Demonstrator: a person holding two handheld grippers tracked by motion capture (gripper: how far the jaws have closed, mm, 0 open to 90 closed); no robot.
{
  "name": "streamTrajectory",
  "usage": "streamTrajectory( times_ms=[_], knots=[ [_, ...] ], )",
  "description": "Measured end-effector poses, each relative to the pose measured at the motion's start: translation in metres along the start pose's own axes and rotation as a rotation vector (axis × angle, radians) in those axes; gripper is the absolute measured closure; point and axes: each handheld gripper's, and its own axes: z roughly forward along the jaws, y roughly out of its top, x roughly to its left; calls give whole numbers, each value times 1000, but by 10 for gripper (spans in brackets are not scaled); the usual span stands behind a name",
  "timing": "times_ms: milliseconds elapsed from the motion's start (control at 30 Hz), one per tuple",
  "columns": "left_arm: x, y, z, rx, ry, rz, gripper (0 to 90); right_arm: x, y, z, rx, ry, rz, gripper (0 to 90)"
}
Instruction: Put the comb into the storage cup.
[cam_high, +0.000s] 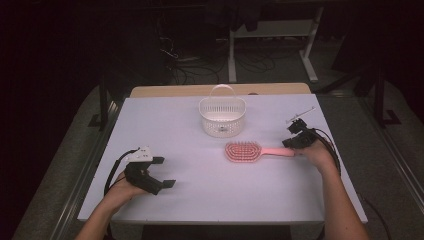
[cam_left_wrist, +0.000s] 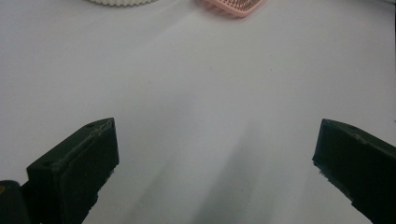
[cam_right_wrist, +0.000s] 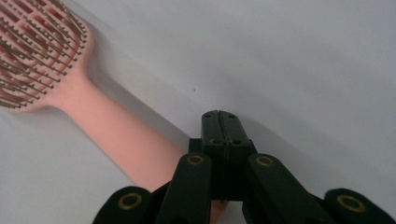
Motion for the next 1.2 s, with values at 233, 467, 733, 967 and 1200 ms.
streamTrajectory(
  times_ms=[233, 467, 733, 967, 1200],
  knots=[
    [0, 0, -1, 2, 4, 1, 0, 4, -8, -2, -4, 18, -5, 890],
    [0, -1, -1, 4, 6, 5, 0, 9, -15, -5, -8, 25, -15, 891],
    [-1, -1, -2, 4, 10, 5, 0, 18, -22, -9, -4, 32, -46, 891],
    [-1, -1, -2, 4, 9, 10, 0, 25, -29, -13, 1, 41, -55, 891],
    [-3, 0, -2, 0, 9, 10, 0, 31, -39, -17, 5, 52, -60, 891]
  ],
)
